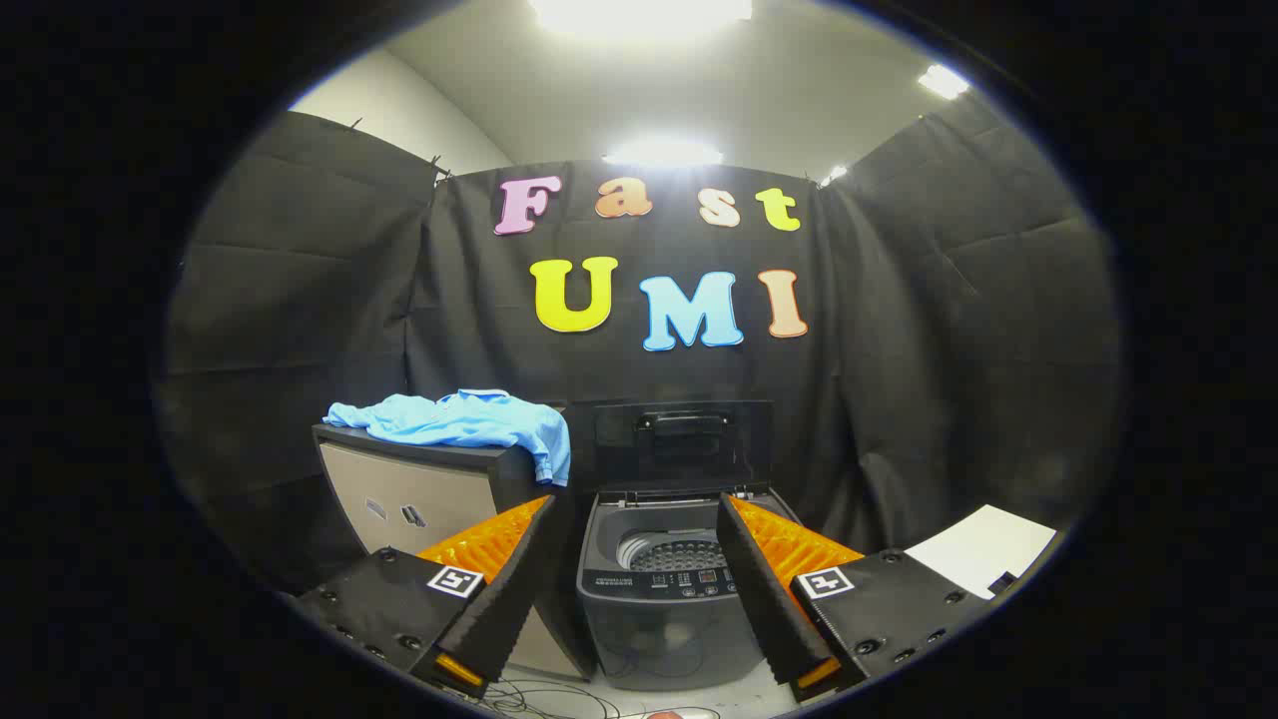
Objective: Put the clothes into the washing machine and then close the washing machine lid.
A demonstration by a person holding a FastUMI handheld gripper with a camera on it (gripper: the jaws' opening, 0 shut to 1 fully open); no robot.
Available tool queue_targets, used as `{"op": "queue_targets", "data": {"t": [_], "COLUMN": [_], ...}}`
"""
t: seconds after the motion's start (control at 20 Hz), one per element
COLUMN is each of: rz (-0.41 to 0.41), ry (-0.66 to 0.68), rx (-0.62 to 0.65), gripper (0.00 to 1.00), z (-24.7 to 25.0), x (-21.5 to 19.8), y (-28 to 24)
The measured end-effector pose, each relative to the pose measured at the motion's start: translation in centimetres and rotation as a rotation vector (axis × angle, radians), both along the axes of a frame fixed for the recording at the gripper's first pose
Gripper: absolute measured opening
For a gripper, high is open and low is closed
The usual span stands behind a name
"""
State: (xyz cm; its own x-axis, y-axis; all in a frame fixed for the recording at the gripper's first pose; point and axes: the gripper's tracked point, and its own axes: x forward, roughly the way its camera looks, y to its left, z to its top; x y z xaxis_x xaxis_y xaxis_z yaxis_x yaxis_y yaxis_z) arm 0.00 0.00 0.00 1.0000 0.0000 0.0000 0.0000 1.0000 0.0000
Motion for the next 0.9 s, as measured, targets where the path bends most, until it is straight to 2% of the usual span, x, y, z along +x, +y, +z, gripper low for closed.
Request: {"op": "queue_targets", "data": {"t": [0.9], "rz": [0.027], "ry": [0.052], "rx": [-0.01], "gripper": [0.98], "z": [-1.6], "x": [0.3], "y": [1.2]}}
